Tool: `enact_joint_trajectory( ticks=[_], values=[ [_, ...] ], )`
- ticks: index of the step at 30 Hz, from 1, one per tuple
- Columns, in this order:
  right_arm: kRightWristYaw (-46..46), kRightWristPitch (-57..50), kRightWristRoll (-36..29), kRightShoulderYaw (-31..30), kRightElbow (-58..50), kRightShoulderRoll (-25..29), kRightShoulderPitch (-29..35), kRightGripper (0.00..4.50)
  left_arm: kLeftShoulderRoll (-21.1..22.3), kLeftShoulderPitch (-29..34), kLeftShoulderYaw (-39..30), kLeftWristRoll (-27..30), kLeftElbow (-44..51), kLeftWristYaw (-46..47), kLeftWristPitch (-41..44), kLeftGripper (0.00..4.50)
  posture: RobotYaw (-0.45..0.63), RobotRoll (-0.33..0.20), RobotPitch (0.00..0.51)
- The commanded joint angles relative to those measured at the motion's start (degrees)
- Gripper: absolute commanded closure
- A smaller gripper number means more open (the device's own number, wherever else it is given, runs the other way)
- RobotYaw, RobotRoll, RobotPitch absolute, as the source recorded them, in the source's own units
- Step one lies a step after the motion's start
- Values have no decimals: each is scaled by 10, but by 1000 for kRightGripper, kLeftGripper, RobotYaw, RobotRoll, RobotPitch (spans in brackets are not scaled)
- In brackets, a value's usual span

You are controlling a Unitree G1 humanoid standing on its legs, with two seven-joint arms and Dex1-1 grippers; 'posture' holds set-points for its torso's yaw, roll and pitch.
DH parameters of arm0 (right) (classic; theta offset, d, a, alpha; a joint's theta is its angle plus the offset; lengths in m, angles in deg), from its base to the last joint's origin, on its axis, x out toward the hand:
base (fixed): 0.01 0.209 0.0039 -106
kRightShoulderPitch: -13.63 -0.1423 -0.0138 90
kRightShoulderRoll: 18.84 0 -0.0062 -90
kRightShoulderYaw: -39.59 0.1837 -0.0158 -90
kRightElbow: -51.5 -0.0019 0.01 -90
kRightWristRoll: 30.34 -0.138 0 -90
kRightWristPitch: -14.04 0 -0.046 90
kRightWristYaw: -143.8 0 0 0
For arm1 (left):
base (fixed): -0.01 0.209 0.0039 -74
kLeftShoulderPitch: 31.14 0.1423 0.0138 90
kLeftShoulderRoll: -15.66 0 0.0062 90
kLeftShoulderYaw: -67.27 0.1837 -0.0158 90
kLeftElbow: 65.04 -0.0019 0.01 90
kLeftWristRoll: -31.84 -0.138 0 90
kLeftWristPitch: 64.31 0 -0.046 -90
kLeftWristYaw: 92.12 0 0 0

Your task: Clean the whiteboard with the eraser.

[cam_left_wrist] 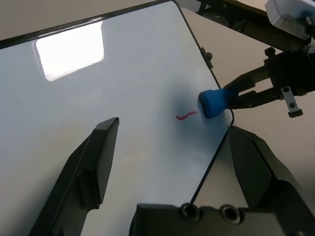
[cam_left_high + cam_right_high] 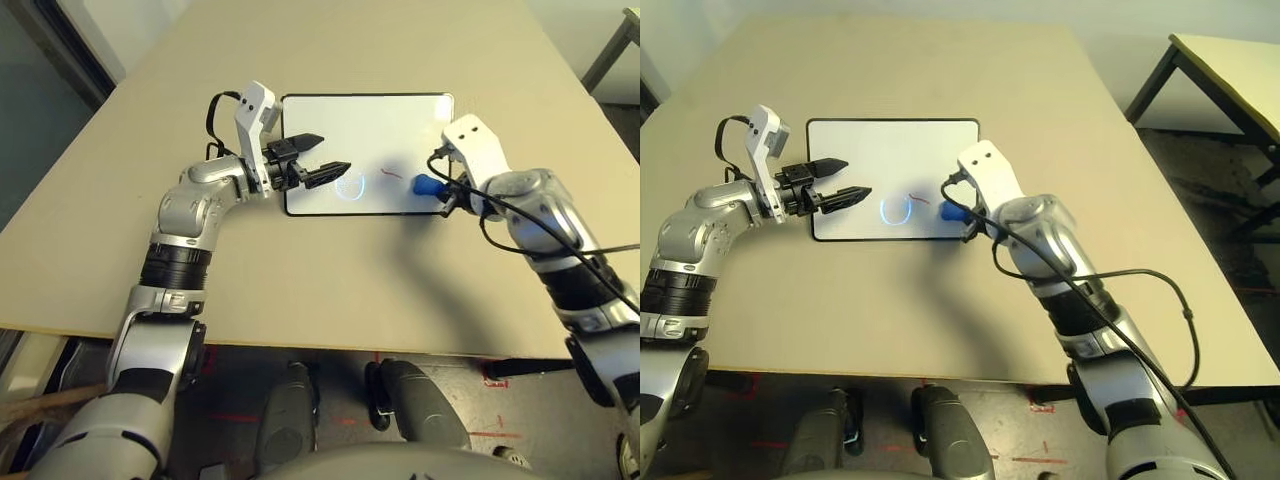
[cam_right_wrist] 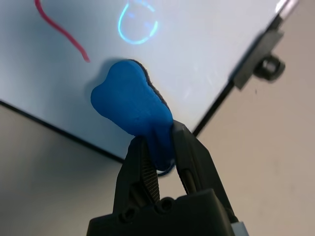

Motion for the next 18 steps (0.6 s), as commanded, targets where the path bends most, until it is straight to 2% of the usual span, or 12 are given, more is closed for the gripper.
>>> enact_joint_trajectory(
  ticks=[1, 12, 18],
  values=[
    [-16, 11, -6, -24, 28, -29, -17, 3928, -1, 13, 1, 0, 14, 3, 5, 0, -127, 0, 171],
    [-20, 18, -10, -47, 27, -60, -22, 3930, -2, 15, -3, -2, 2, 5, -6, 0, -123, 0, 168],
    [-17, 11, -10, -47, 9, -41, 1, 3931, -2, 11, -2, -3, -7, 2, -13, 0, -127, 0, 168]
  ],
)
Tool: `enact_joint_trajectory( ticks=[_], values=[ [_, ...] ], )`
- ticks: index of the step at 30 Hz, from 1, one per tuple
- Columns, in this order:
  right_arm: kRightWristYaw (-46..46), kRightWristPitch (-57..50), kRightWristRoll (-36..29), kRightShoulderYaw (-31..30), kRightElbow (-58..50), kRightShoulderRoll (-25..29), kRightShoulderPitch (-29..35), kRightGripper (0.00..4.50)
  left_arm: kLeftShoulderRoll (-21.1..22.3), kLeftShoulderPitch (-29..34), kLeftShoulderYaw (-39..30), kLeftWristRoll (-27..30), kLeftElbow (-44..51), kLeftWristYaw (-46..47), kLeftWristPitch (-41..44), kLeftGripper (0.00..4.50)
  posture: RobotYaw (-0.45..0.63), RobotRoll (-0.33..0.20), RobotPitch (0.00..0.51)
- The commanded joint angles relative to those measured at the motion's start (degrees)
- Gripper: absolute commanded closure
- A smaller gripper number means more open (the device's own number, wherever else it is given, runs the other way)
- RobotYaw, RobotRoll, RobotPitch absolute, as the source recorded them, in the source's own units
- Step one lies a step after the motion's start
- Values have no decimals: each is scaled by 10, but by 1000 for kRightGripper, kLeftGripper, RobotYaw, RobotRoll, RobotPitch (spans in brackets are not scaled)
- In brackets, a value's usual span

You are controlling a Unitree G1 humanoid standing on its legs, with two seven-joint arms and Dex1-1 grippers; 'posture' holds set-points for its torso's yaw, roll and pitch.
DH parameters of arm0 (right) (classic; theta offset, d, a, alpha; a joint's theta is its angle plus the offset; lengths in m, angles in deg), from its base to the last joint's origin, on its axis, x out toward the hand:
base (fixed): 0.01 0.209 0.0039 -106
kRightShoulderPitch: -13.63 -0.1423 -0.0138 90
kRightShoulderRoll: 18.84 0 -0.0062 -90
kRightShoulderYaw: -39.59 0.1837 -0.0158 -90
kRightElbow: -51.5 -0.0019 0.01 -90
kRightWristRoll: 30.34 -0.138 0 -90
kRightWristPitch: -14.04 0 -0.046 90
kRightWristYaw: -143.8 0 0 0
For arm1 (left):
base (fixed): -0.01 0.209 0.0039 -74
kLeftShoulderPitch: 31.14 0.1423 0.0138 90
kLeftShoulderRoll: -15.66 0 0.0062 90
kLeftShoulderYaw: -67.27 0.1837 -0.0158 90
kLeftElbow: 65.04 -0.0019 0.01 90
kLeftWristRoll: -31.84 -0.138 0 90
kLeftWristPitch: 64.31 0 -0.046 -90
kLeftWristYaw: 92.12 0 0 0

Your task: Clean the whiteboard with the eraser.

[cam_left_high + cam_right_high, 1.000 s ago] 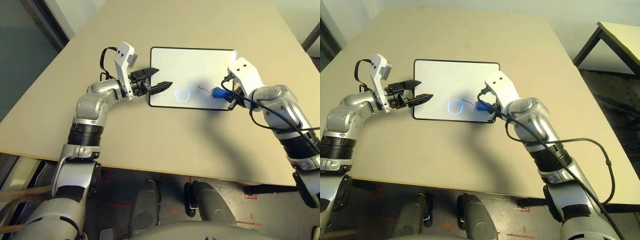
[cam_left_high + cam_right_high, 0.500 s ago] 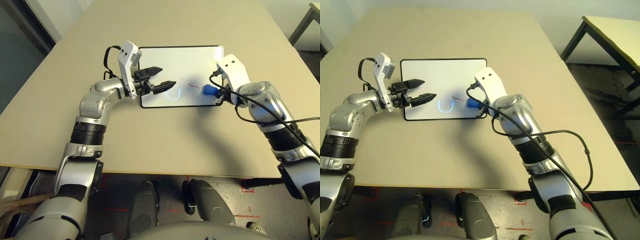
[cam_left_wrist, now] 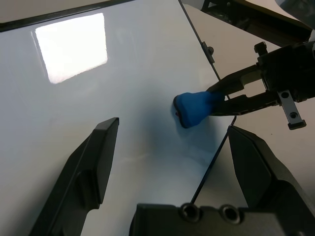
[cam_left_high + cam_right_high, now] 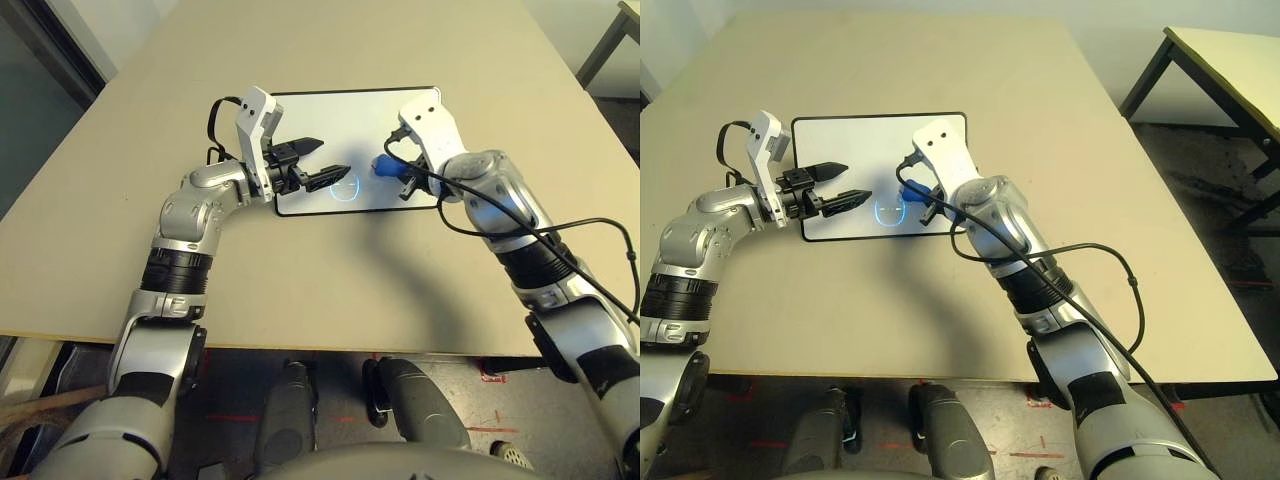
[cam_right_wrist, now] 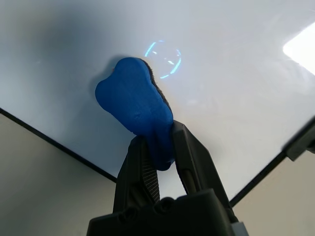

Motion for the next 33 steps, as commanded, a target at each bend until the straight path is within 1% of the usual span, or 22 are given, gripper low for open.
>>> enact_joint_trajectory(
  ticks=[1, 6, 10, 13, 15, 18, 21, 24, 33],
  values=[
    [4, -13, -7, -18, -4, 19, 35, 3931, 0, 1, -2, -3, -8, -4, -6, 0, -129, 0, 169],
    [8, -44, -14, -1, -55, 67, 76, 3931, 1, -4, 1, -4, -17, -9, -11, 0, -136, 0, 172],
    [11, -119, -36, 26, -162, 102, 100, 3931, -1, -5, 5, -5, -16, -13, -11, 0, -147, 0, 173],
    [7, -182, -58, 40, -237, 112, 99, 3932, -3, -7, 6, -6, -17, -14, -11, 0, -160, 0, 172],
    [0, -215, -71, 38, -278, 114, 100, 3932, -4, -7, 7, -6, -20, -15, -13, 0, -168, 0, 171],
    [-14, -255, -93, 30, -322, 104, 96, 3932, -6, -8, 9, -7, -20, -17, -13, 0, -172, 0, 170],
    [-30, -266, -110, 26, -327, 96, 86, 3932, -8, -13, 9, -8, -22, -18, -12, 0, -173, 0, 169],
    [-48, -256, -122, 21, -307, 90, 79, 3932, -9, -15, 10, -8, -22, -18, -11, 0, -171, 0, 168],
    [-86, -171, -126, -8, -188, 82, 62, 3932, -7, 0, 8, -4, 6, -12, 2, 0, -136, 0, 170]
  ],
)
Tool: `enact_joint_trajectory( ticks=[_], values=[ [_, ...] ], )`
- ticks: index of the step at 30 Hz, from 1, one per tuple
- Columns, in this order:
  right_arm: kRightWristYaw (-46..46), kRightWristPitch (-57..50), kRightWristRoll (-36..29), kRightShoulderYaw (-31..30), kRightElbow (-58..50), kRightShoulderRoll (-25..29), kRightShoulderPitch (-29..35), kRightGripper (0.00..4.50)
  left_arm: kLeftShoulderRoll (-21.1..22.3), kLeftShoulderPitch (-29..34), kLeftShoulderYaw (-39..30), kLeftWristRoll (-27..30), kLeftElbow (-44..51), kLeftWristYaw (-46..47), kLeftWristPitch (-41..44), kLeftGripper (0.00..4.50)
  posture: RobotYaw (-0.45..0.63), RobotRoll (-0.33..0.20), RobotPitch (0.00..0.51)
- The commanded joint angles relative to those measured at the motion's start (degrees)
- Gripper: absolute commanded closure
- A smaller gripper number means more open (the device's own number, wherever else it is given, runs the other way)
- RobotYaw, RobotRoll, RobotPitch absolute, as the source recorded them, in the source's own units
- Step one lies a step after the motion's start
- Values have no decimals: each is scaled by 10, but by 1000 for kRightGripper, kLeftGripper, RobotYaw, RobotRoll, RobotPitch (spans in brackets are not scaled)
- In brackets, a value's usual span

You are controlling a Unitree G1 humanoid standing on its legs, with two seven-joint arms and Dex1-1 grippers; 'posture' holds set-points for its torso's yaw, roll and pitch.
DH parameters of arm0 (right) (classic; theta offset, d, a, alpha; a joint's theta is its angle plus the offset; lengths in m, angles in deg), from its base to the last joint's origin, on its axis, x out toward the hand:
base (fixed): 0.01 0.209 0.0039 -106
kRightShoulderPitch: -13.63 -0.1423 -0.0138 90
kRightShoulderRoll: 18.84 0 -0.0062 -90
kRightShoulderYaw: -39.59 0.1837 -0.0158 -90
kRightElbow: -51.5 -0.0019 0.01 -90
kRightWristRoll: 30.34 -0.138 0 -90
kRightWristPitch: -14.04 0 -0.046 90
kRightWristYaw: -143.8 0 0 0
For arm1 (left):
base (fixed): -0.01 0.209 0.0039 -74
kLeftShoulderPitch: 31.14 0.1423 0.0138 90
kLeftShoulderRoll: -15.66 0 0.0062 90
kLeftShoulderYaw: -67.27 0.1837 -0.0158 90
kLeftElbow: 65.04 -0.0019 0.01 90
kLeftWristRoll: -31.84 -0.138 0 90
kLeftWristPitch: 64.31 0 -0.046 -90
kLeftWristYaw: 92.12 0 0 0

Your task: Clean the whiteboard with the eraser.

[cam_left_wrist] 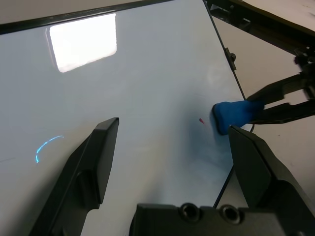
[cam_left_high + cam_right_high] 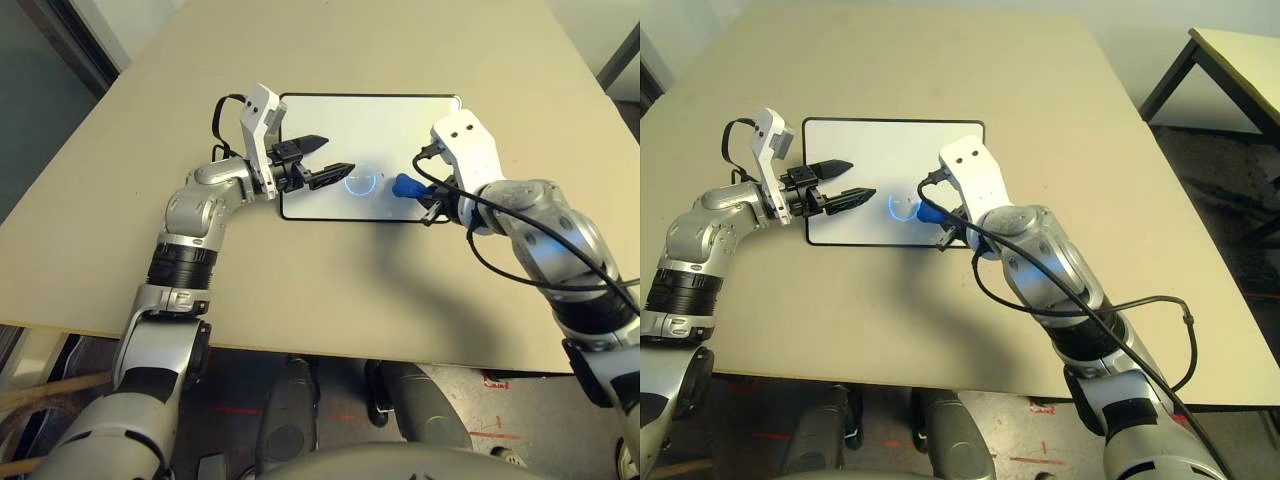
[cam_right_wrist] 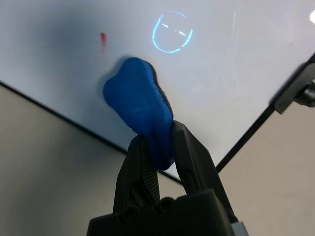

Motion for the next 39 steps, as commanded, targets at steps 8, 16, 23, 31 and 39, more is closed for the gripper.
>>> enact_joint_trajectory(
  ticks=[8, 16, 23, 31, 39],
  values=[
    [-23, 60, 3, -36, 101, -40, -36, 3933, 3, 21, 1, 0, 39, 13, 19, 0, -116, 0, 171],
    [-31, 80, 0, -41, 139, -87, -77, 3933, 3, 25, -1, 2, 46, 17, 22, 0, -115, 0, 170],
    [-26, 73, -1, -42, 118, -69, -57, 3933, 3, 24, 0, 3, 45, 16, 22, 0, -121, 0, 165],
    [-18, 35, -12, -17, 43, 13, 12, 3933, 2, 21, 3, 2, 43, 15, 23, 0, -134, 0, 164],
    [-27, 7, -26, -3, 6, 35, 35, 3933, -2, 17, 7, 0, 33, 11, 18, 0, -146, 0, 166]
  ],
)
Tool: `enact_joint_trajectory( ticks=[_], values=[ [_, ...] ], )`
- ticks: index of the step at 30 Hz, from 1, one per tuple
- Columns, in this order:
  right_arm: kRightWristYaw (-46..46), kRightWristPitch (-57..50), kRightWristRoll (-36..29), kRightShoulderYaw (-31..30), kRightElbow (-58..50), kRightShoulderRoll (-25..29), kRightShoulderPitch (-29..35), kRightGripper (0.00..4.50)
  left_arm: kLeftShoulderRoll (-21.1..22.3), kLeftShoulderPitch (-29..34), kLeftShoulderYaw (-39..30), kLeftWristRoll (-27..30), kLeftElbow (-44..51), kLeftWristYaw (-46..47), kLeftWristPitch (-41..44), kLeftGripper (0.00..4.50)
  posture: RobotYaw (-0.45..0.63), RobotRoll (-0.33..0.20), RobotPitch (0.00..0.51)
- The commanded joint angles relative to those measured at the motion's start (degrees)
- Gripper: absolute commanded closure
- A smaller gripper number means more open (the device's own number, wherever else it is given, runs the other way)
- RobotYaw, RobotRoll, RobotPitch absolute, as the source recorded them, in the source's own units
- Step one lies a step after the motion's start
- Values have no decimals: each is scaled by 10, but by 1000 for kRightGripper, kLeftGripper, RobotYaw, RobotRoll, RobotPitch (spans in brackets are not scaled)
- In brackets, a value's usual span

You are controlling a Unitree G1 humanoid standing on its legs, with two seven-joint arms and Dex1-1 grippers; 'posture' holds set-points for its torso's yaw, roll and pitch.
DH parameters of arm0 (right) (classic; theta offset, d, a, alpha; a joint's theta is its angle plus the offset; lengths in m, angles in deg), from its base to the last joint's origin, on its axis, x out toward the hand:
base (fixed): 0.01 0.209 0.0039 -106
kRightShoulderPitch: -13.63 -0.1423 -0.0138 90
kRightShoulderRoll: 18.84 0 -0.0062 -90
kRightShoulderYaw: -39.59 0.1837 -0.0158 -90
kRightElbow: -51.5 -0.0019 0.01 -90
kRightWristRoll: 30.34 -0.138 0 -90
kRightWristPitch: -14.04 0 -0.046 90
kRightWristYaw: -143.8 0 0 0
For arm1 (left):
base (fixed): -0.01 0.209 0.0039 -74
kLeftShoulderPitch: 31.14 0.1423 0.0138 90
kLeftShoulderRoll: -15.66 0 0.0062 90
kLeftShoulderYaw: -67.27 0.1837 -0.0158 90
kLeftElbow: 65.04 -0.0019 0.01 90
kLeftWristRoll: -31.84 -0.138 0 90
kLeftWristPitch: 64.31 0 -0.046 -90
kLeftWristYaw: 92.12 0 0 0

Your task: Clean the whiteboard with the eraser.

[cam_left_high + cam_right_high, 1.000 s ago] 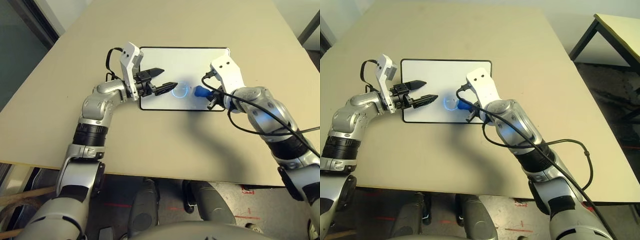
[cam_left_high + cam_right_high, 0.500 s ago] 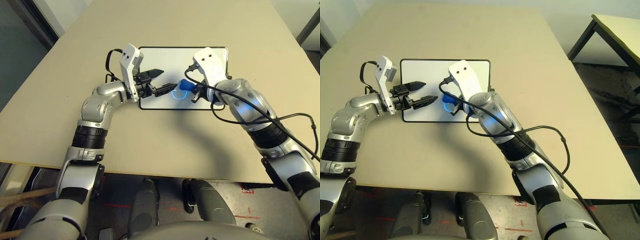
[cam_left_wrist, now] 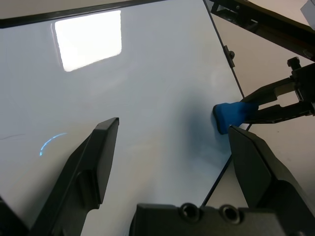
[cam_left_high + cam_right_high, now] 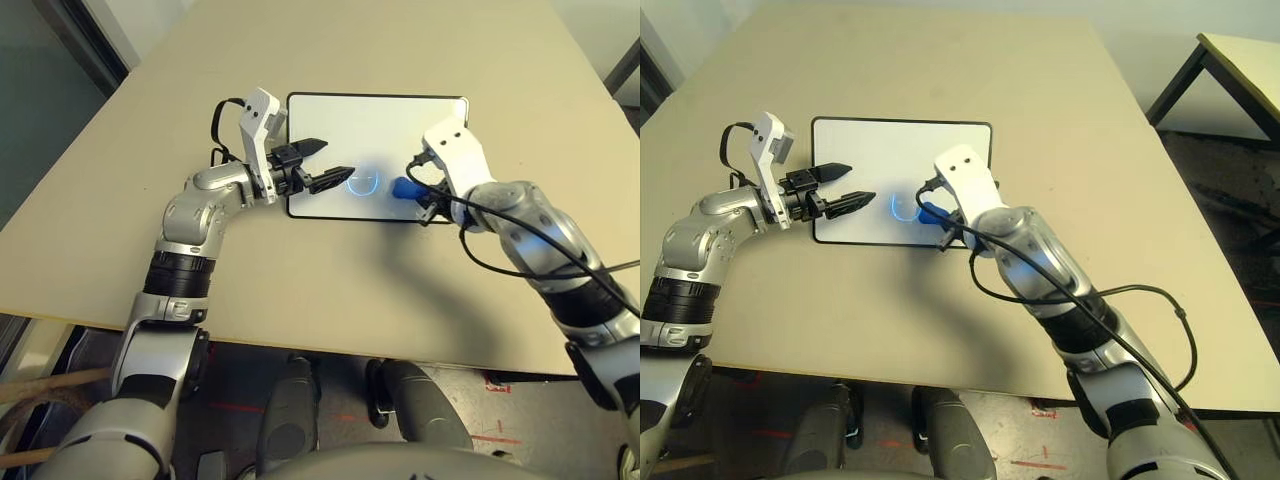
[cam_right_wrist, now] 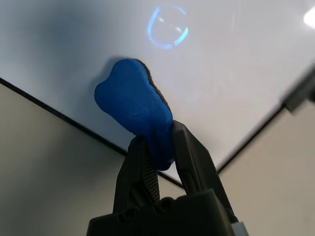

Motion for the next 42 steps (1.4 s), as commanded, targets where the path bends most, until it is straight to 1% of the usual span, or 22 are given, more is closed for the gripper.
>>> enact_joint_trajectory(
  ticks=[1, 11, 16, 19, 21, 24, 26, 28, 31, 33, 34, 37, 38, 39, 42],
  values=[
    [-11, -15, -7, 2, 5, -4, 2, 3933, -2, -1, 7, -3, -4, -7, -2, 0, -145, 0, 167],
    [-27, 12, -7, -30, 67, -94, -76, 3933, 0, 5, 5, -5, -8, -12, -7, 0, -129, 0, 171],
    [-29, 28, -6, -48, 92, -135, -99, 3933, 0, 9, 1, -3, -4, -8, -6, 0, -113, 0, 172],
    [-27, 37, -5, -50, 103, -140, -104, 3933, 0, 12, 0, -3, -3, -7, -7, 0, -111, 0, 172],
    [-26, 41, -3, -49, 104, -128, -95, 3933, 0, 14, -1, -3, -2, -6, -8, 0, -109, 0, 173],
    [-22, 35, -4, -35, 87, -93, -69, 3933, 1, 16, -1, -3, -1, -5, -8, 0, -111, 0, 173],
    [-18, 18, -9, -12, 61, -58, -46, 3933, 1, 18, -2, -2, 0, -5, -8, 0, -114, 0, 173],
    [-16, 1, -15, 7, 37, -36, -34, 3933, 1, 19, -2, -2, 1, -5, -8, 0, -116, 0, 172],
    [-14, -42, -30, 41, -14, -12, -22, 3933, 2, 19, -1, -2, 0, -5, -9, 0, -130, 0, 167],
    [-11, -80, -47, 71, -59, -8, -20, 3933, 2, 19, 0, -2, 0, -6, -10, 0, -134, 0, 164],
    [-8, -101, -59, 91, -78, -18, -21, 3933, 2, 19, -1, -1, 3, -6, -8, 0, -134, 0, 164],
    [15, -153, -107, 178, -121, -73, -40, 3933, 13, 22, -11, 5, 20, -5, -3, 0, -128, 0, 158],
    [10, -164, -113, 223, -123, -99, -54, 3933, 16, 22, -21, 8, 26, 0, -4, 0, -126, 0, 157],
    [2, -169, -118, 253, -122, -115, -62, 3933, 18, 22, -28, 11, 30, 5, -5, 0, -124, 0, 156],
    [-31, -160, -103, 353, -95, -132, -120, 3933, 9, -2, -92, 25, 33, 66, -33, 0, -117, 0, 154]
  ],
)
